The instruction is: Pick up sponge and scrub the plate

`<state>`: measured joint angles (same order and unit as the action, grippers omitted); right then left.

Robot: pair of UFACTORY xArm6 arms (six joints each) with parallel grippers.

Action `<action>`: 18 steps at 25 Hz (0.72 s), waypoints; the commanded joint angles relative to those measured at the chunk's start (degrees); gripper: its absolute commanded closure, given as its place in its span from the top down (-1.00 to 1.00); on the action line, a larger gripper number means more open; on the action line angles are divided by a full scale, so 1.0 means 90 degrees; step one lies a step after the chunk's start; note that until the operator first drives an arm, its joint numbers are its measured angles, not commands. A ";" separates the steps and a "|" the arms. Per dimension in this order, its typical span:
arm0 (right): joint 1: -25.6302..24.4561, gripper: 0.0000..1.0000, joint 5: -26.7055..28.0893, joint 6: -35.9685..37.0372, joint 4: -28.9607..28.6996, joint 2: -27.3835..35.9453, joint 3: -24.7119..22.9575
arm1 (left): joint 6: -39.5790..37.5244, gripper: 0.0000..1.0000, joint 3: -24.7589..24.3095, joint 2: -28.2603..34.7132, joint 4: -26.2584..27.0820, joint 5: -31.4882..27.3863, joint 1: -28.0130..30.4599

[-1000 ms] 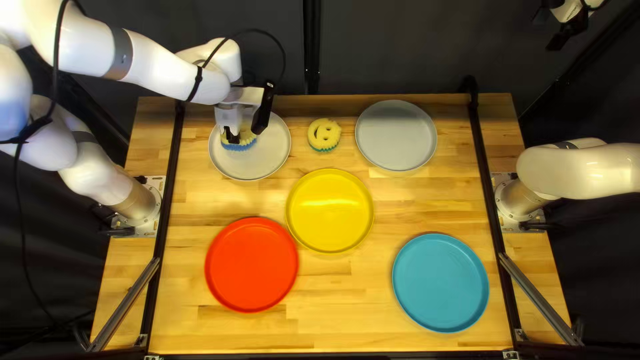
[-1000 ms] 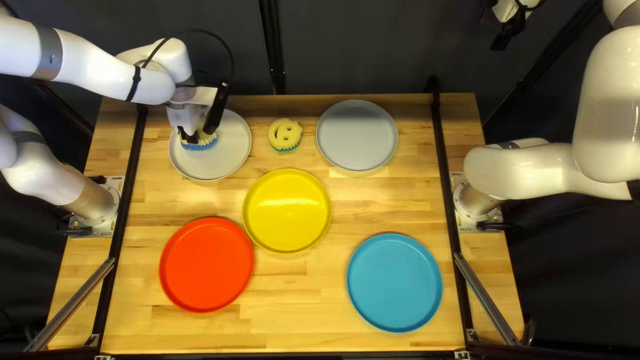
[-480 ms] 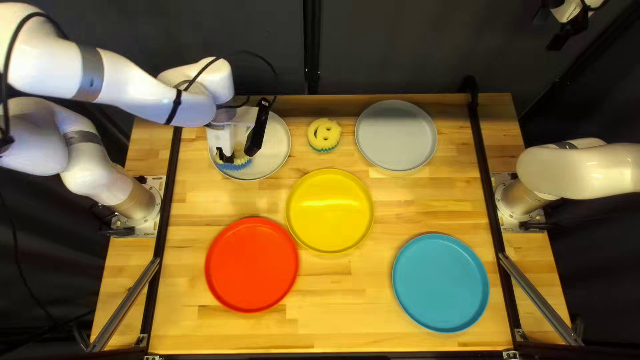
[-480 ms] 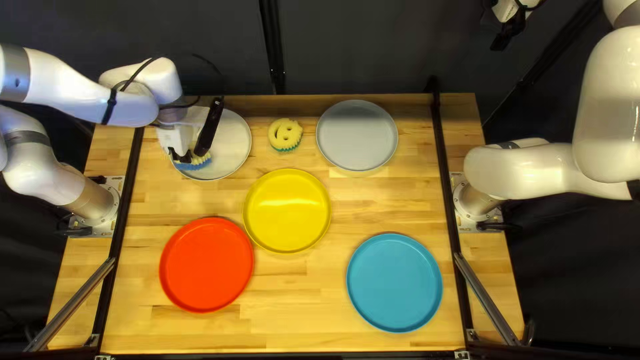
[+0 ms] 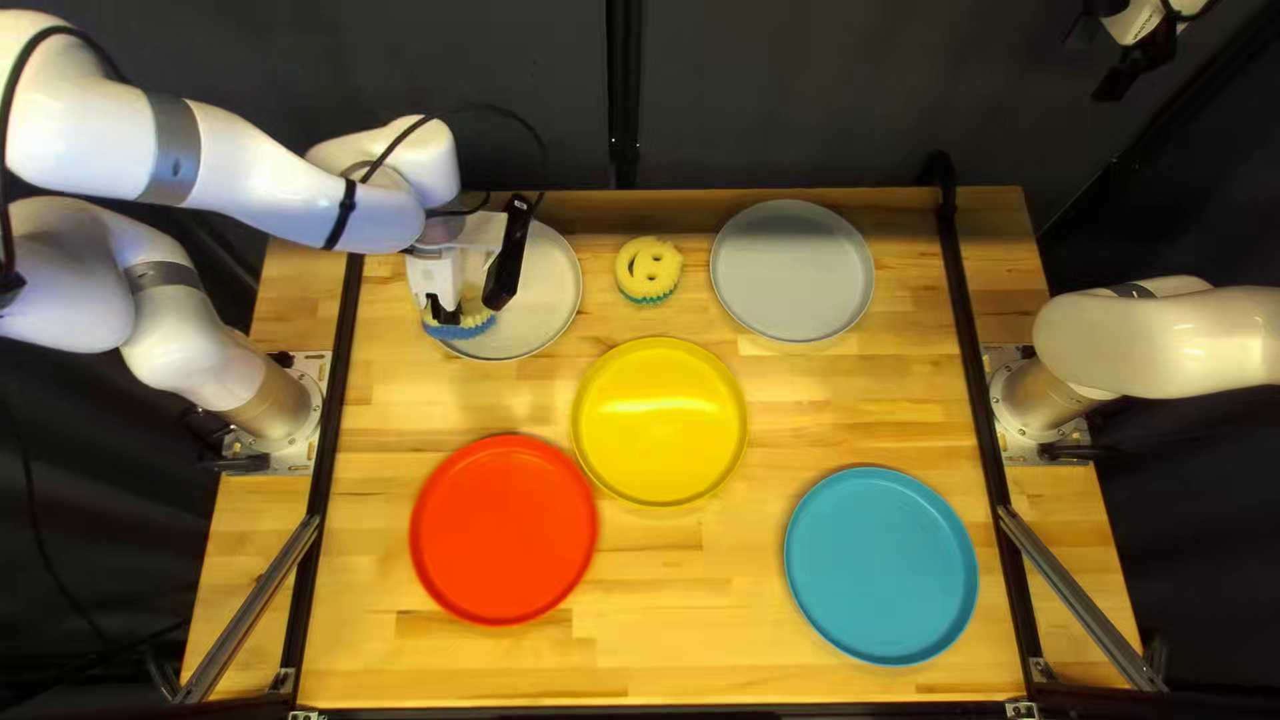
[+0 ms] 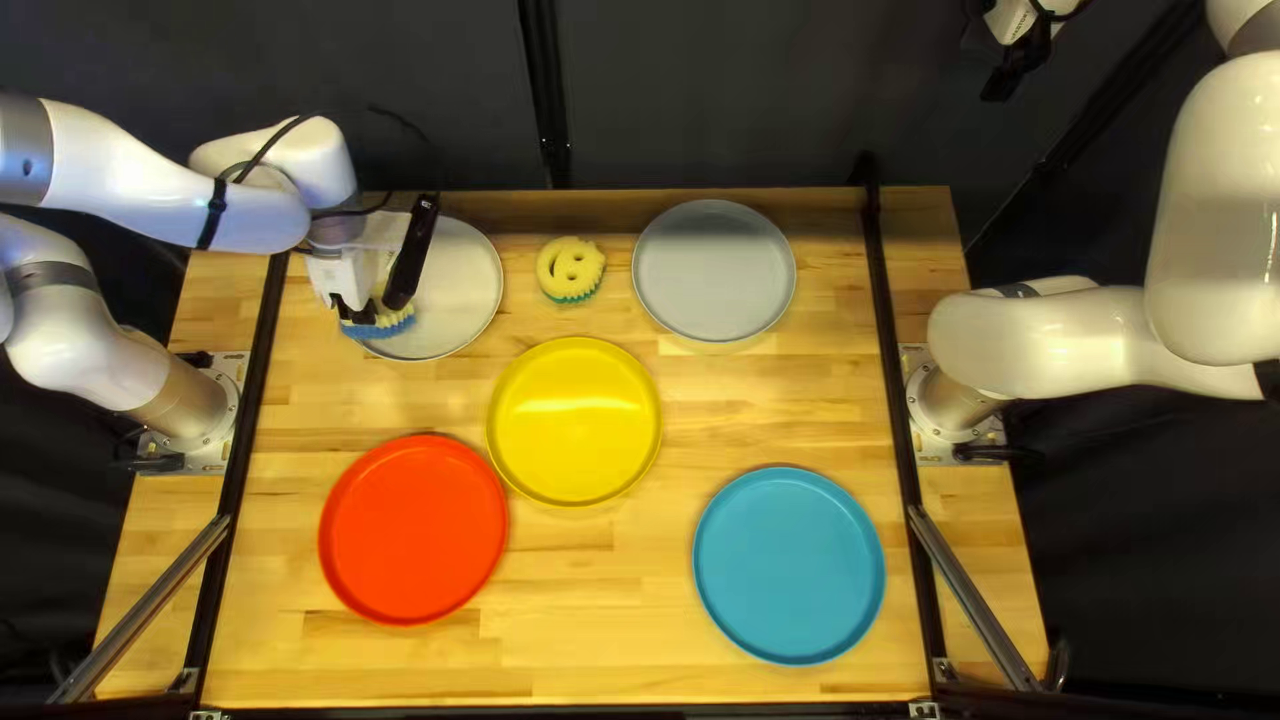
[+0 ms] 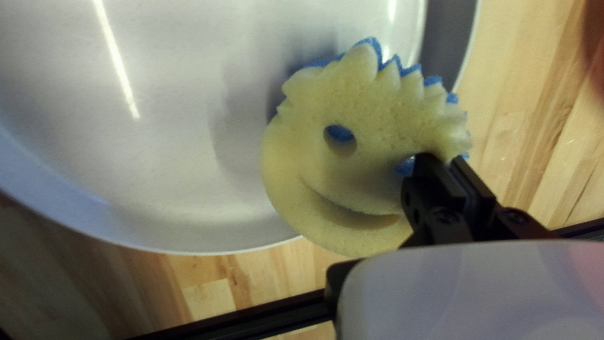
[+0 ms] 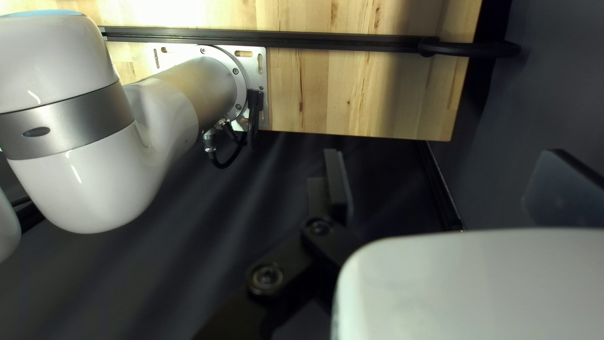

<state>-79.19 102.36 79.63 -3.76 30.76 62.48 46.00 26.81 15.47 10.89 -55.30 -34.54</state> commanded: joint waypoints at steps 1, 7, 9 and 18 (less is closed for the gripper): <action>0.0000 1.00 0.0000 0.0000 0.0000 0.0000 0.0000 | 0.0250 -1.00 0.0283 -0.0267 -0.0145 -0.0104 -0.0325; 0.0000 1.00 0.0000 0.0000 0.0000 0.0000 0.0000 | 0.0596 -1.00 0.0643 -0.0559 -0.0363 -0.0295 -0.0775; 0.0000 1.00 0.0000 0.0000 0.0000 0.0000 0.0000 | 0.0699 -1.00 0.0743 -0.0709 -0.0397 -0.0278 -0.0872; 0.0000 1.00 0.0000 0.0000 0.0000 0.0000 0.0000 | 0.1162 -1.00 0.0621 -0.0744 -0.0358 -0.0066 -0.0738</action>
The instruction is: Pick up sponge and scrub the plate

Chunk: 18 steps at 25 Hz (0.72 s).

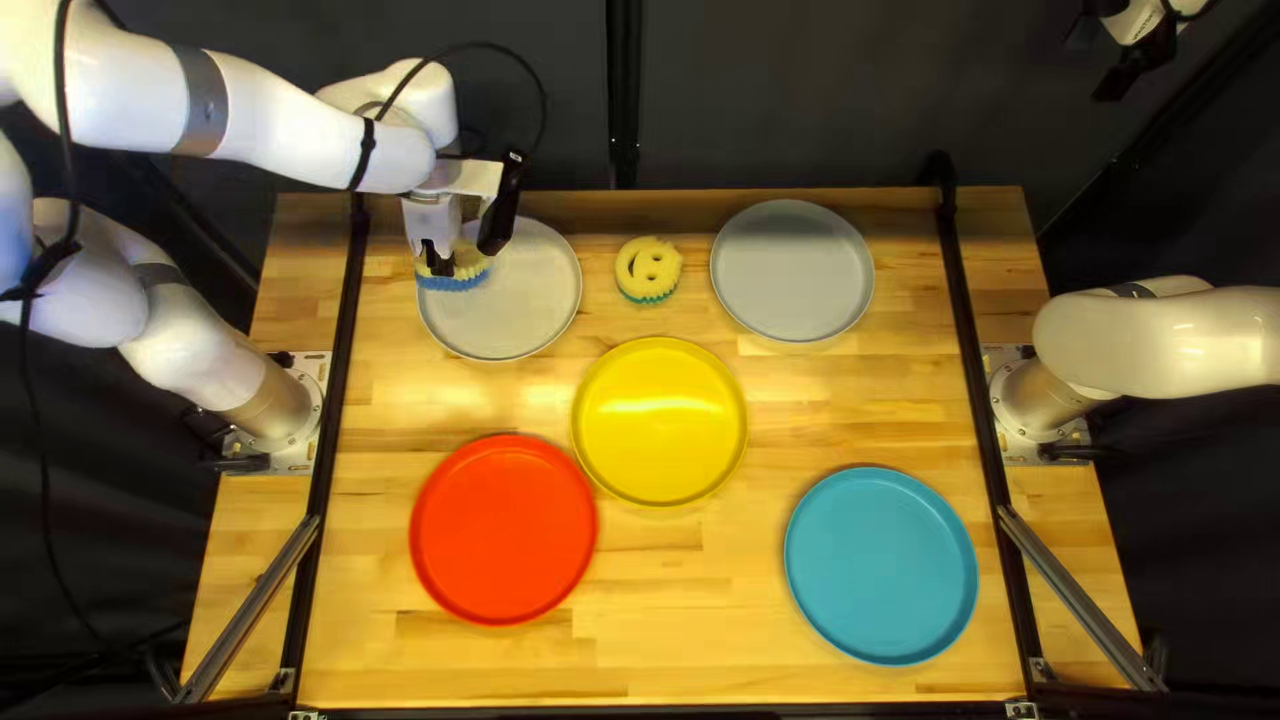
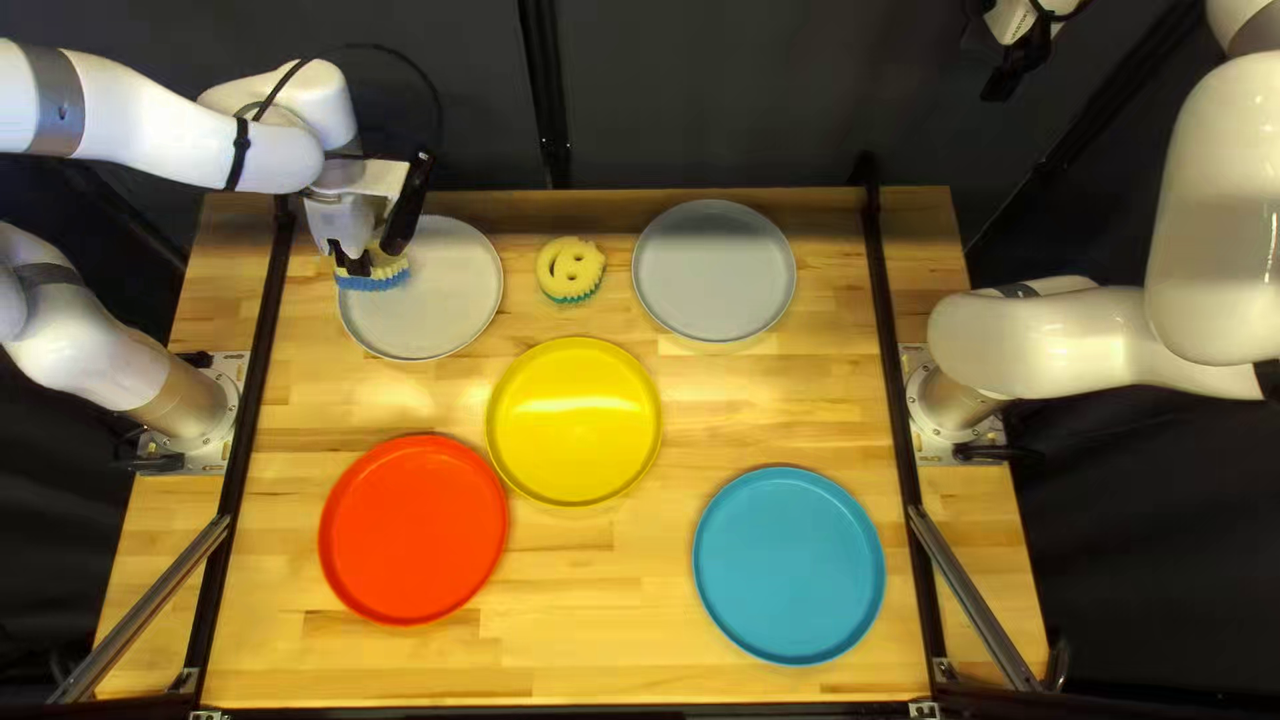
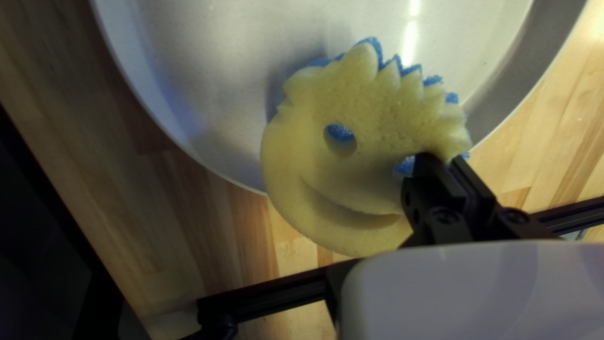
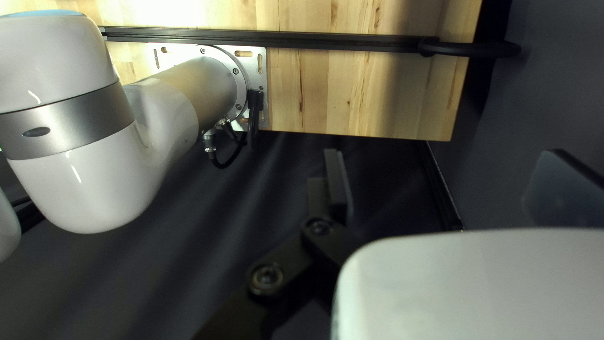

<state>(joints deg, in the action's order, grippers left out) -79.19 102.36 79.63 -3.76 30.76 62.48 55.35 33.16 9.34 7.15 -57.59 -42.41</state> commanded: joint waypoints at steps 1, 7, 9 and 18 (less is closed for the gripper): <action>0.0000 1.00 0.0000 0.0000 0.0000 0.0000 0.0000 | 0.0172 -1.00 -0.0120 -0.0133 0.0097 0.0299 0.0206; 0.0000 1.00 0.0000 0.0000 0.0000 0.0000 0.0000 | 0.0441 -1.00 -0.0336 -0.0089 0.0341 0.0508 0.0565; 0.0000 1.00 0.0000 0.0000 0.0000 0.0000 0.0000 | 0.0485 -1.00 -0.0508 0.0137 0.0390 0.0495 0.0704; 0.0000 1.00 0.0000 0.0000 0.0000 0.0000 0.0000 | 0.0293 -1.00 -0.1248 0.1007 0.0779 0.0621 0.1534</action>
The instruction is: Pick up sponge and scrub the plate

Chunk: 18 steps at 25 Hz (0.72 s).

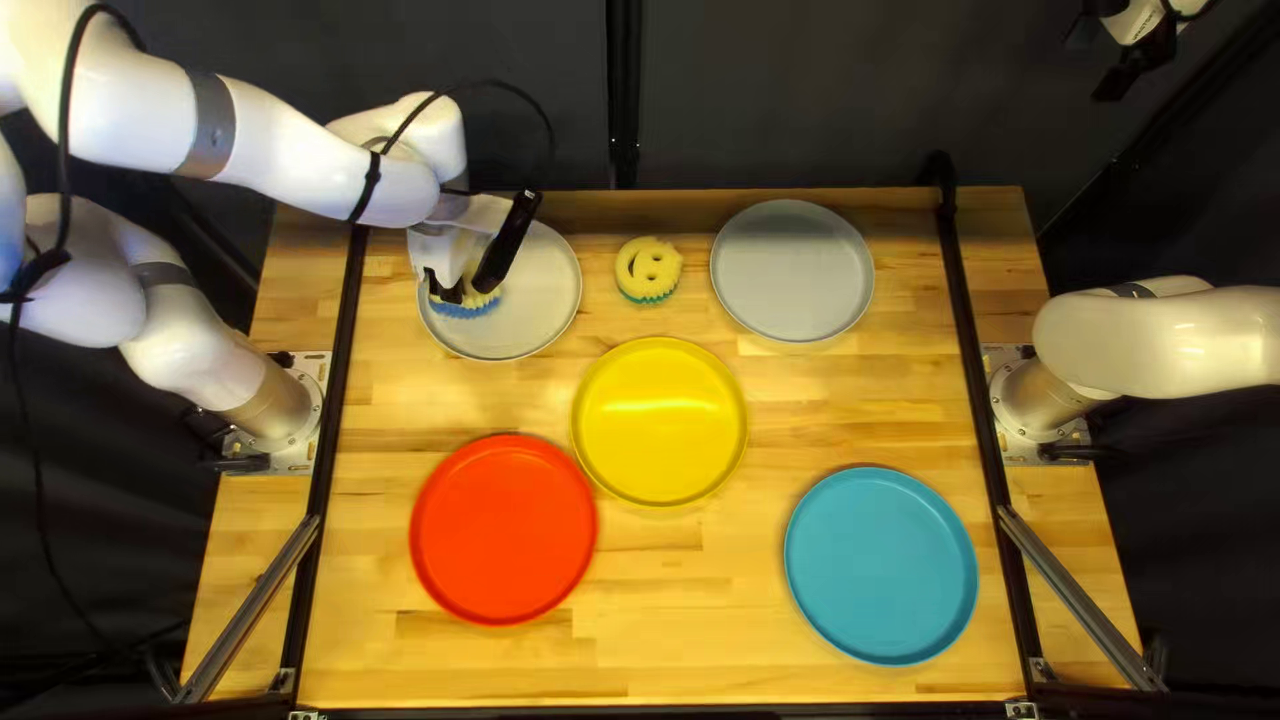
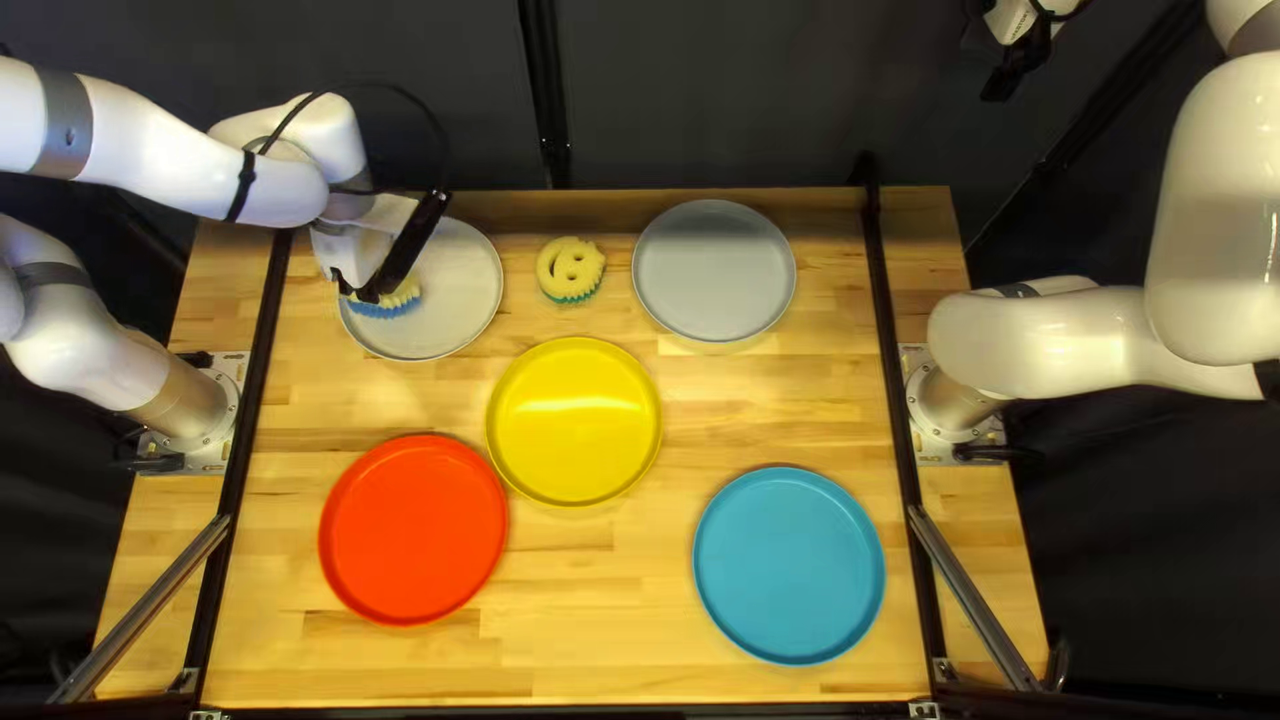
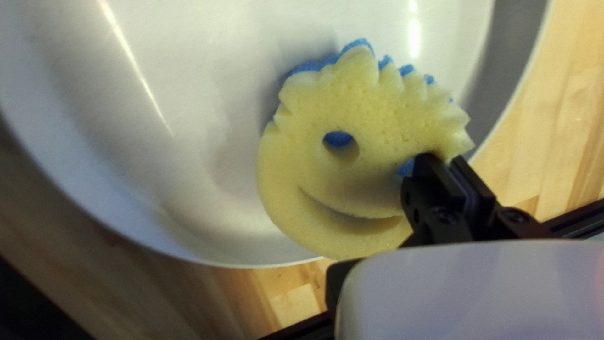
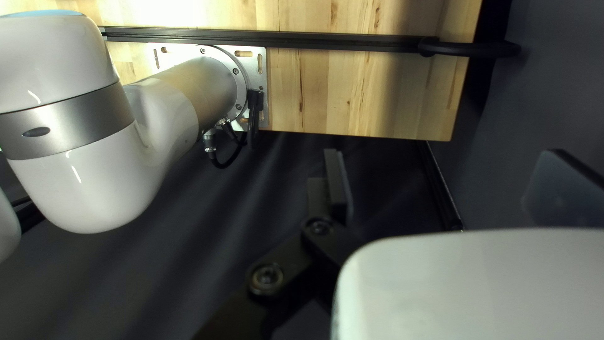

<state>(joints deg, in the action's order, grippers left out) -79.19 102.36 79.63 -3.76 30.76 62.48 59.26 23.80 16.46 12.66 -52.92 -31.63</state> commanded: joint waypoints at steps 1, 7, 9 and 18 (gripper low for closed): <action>0.0000 1.00 0.0000 0.0000 0.0000 0.0000 0.0000 | -0.0190 -1.00 -0.0253 0.0253 0.0225 0.0151 0.0464; 0.0000 1.00 0.0000 0.0000 0.0000 0.0000 0.0000 | -0.0271 -1.00 -0.0251 0.0110 0.0314 0.0362 0.0778; 0.0000 1.00 0.0000 0.0000 0.0000 0.0000 0.0000 | -0.0132 -1.00 -0.0178 -0.0065 0.0251 0.0407 0.0579; 0.0000 1.00 0.0000 0.0000 0.0000 0.0000 0.0000 | 0.0119 -1.00 0.0459 -0.0478 -0.0101 0.0114 -0.0294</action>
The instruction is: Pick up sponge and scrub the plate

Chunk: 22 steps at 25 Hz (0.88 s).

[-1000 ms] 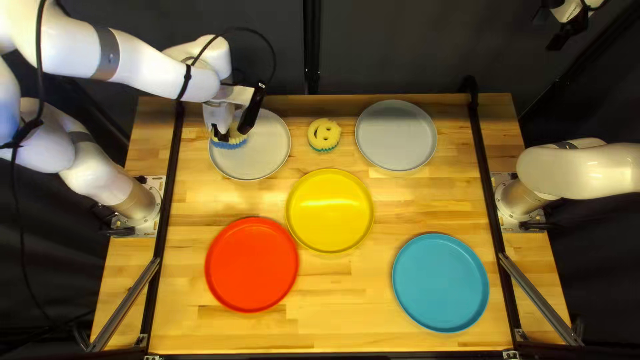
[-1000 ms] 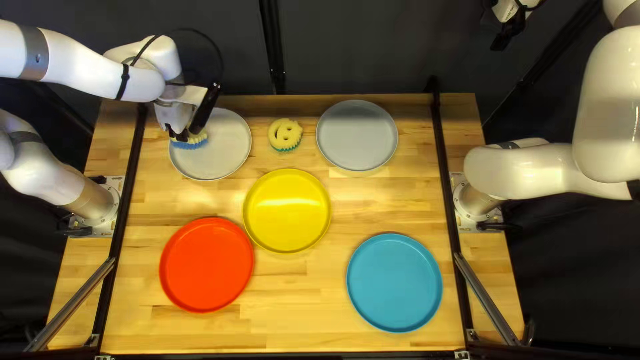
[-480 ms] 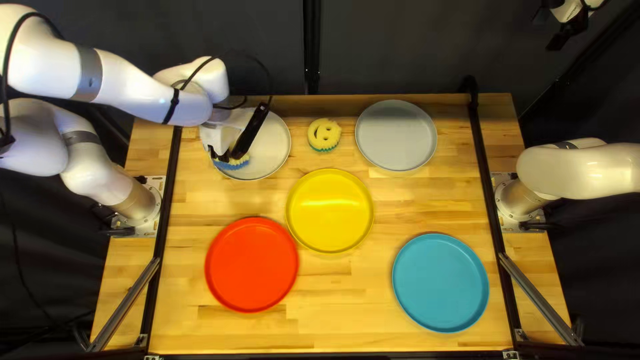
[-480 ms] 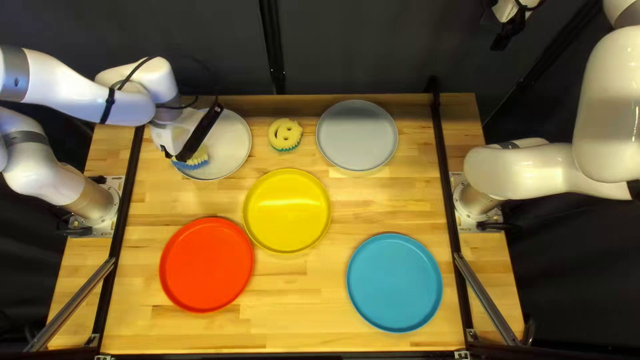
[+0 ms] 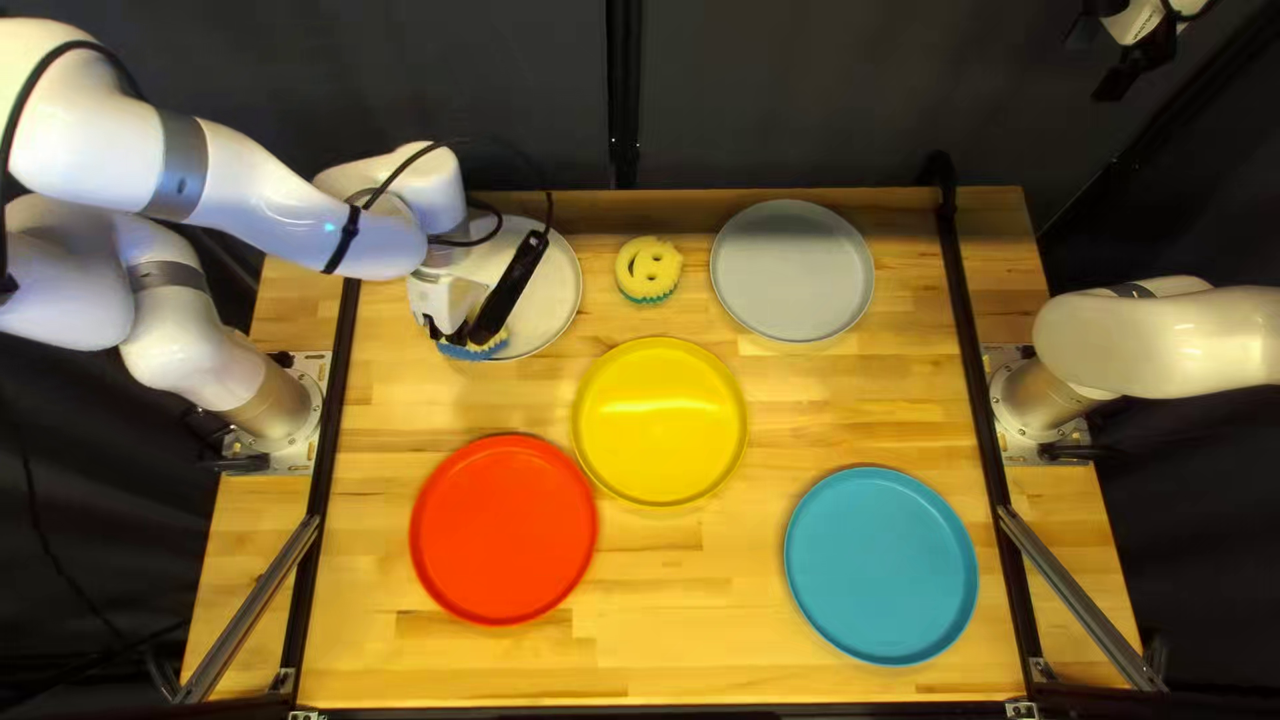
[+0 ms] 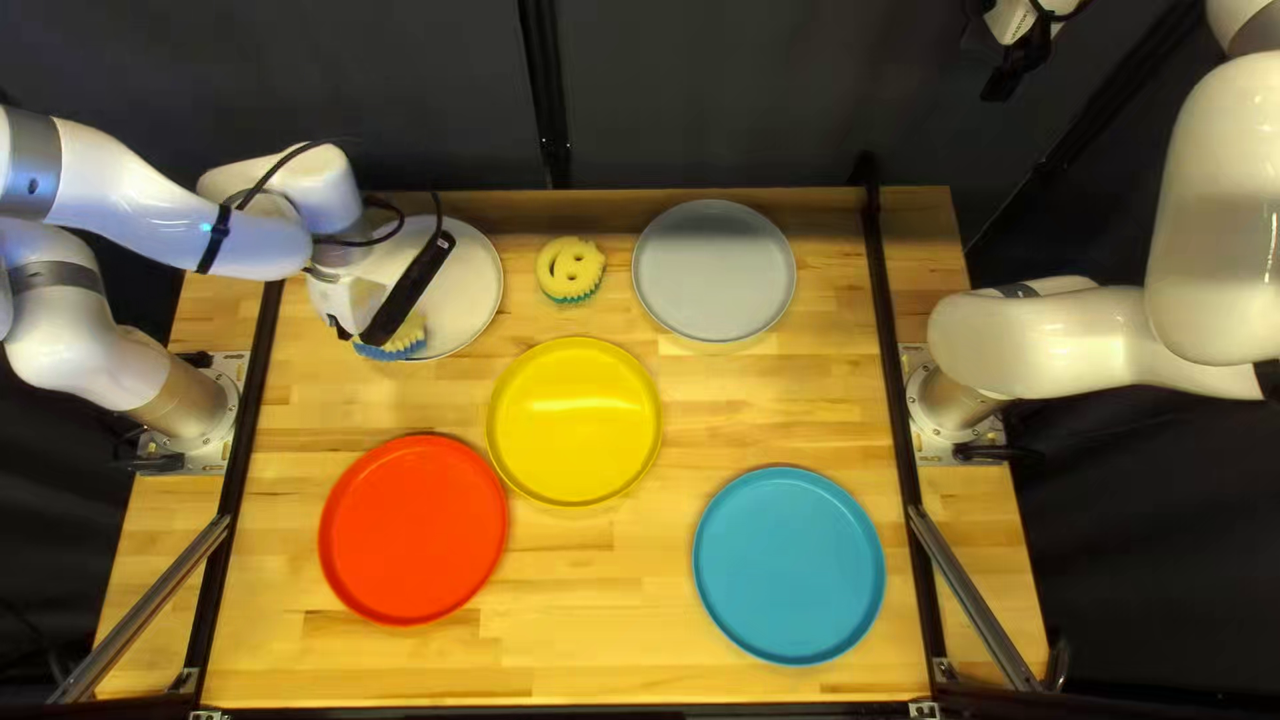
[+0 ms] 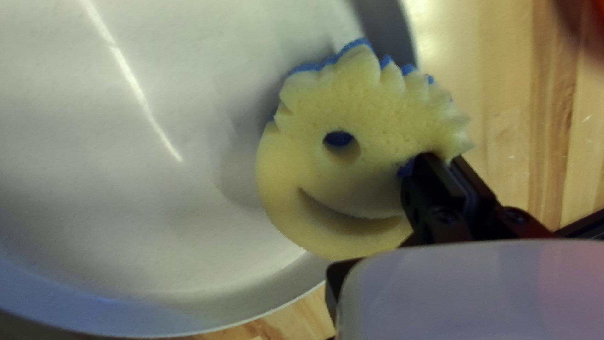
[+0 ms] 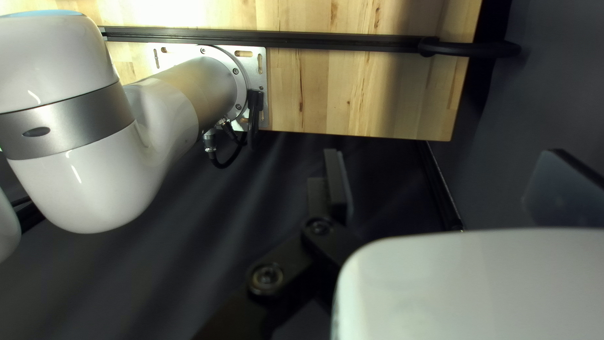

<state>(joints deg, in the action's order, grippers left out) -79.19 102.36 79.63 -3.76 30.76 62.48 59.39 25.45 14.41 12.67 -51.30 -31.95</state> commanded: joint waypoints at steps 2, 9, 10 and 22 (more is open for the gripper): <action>0.0000 1.00 0.0000 0.0000 0.0000 0.0000 0.0000 | 0.0185 -1.00 0.0423 -0.0423 -0.0129 -0.0061 -0.0387; 0.0000 1.00 0.0000 0.0000 0.0000 0.0000 0.0000 | 0.0333 -1.00 0.1125 -0.0891 -0.0217 -0.0252 -0.0787; 0.0000 1.00 0.0000 0.0000 0.0000 0.0000 0.0000 | 0.0325 -1.00 0.1247 -0.0989 -0.0210 -0.0246 -0.0783; 0.0000 1.00 0.0000 0.0000 0.0000 0.0000 0.0000 | 0.0473 -1.00 0.0734 -0.0156 0.0343 0.0643 0.0177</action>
<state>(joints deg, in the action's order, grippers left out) -79.19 102.36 79.63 -3.76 30.76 62.48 64.07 34.36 9.16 14.58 -47.80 -33.61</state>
